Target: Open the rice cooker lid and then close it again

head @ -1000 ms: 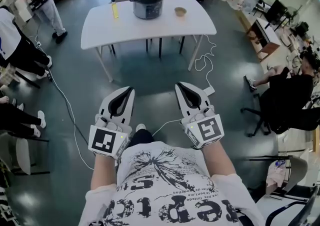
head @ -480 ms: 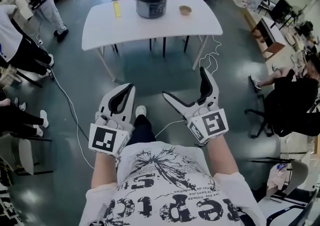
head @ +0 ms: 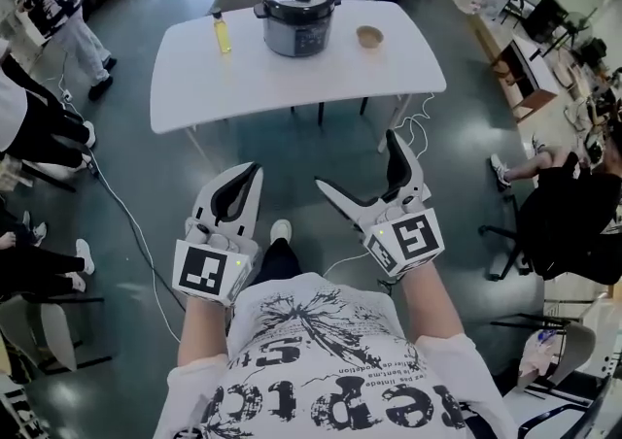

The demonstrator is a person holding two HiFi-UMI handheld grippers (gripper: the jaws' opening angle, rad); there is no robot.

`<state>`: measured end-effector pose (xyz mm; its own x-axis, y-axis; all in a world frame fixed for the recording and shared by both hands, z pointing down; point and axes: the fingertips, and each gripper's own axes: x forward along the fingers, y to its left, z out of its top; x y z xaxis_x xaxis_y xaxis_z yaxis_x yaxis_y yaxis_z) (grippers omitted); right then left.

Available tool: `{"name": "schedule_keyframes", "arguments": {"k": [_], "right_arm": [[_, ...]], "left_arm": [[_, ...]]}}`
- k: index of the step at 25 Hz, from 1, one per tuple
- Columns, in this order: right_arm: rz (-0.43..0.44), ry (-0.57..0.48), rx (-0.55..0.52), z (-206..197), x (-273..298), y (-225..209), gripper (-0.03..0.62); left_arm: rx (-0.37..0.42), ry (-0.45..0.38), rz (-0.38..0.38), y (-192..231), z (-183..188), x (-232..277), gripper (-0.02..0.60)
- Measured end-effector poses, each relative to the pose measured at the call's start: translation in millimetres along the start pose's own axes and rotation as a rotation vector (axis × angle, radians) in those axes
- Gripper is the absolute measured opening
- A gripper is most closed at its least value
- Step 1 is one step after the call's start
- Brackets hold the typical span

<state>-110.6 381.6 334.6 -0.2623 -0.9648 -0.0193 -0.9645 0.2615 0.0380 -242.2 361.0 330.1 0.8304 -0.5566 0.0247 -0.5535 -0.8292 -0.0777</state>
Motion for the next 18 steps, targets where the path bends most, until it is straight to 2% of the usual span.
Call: {"name": "schedule_keyframes", "arguments": {"k": [4, 10, 12, 18], "right_arm": [[-0.026, 0.031, -0.008, 5.0, 88.6, -34.2, 0.595], [-0.054, 0.052, -0.010, 7.0, 217.7, -81.8, 0.595], [-0.063, 0.057, -0.001, 3.5, 249.2, -96.4, 0.595], [-0.068, 0.094, 0.019, -3.2, 317.9, -136.7, 0.594]], "left_arm": [[-0.023, -0.008, -0.012, 79.2, 7.5, 65.4, 0.014], [-0.012, -0.027, -0.056, 183.7, 13.9, 155.7, 0.014], [-0.029, -0.053, -0.053, 208.7, 16.7, 180.8, 0.014], [-0.017, -0.011, -0.072, 258.4, 12.0, 235.0, 0.014]]}}
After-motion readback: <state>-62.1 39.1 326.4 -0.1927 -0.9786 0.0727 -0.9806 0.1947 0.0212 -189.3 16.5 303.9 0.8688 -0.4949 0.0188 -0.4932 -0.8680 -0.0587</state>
